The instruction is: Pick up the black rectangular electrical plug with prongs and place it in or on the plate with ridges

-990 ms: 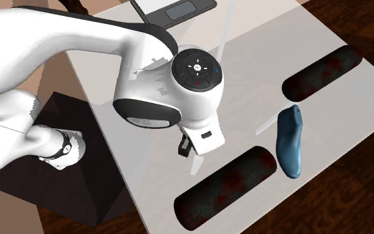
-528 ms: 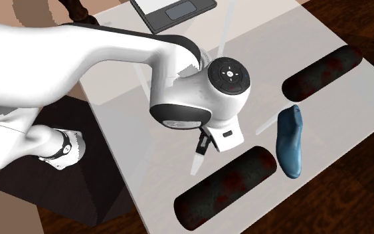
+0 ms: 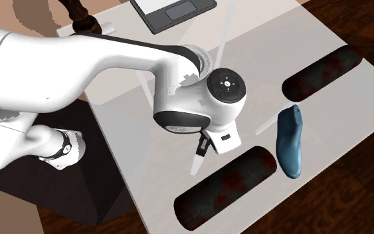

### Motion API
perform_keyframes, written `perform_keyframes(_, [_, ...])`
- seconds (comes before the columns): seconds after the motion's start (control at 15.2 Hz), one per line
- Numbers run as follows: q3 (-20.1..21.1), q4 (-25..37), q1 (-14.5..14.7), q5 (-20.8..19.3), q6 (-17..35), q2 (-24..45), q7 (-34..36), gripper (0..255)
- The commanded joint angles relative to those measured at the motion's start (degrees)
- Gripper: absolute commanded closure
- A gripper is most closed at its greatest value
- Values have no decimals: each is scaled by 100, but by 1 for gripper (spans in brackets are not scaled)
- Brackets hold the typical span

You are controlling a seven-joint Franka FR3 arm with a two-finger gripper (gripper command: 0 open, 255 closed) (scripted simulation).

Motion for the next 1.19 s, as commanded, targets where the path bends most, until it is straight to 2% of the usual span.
perform_keyframes(0.0, [0,-4,0,0,6,0,0,0])
perform_keyframes(0.2, [0,-3,0,0,5,0,0,0])
perform_keyframes(0.26, [0,-3,0,0,5,0,0,255])
perform_keyframes(0.86, [0,-4,0,0,6,0,0,255])
perform_keyframes(1.12, [7,183,-5,28,-275,-96,-17,255])
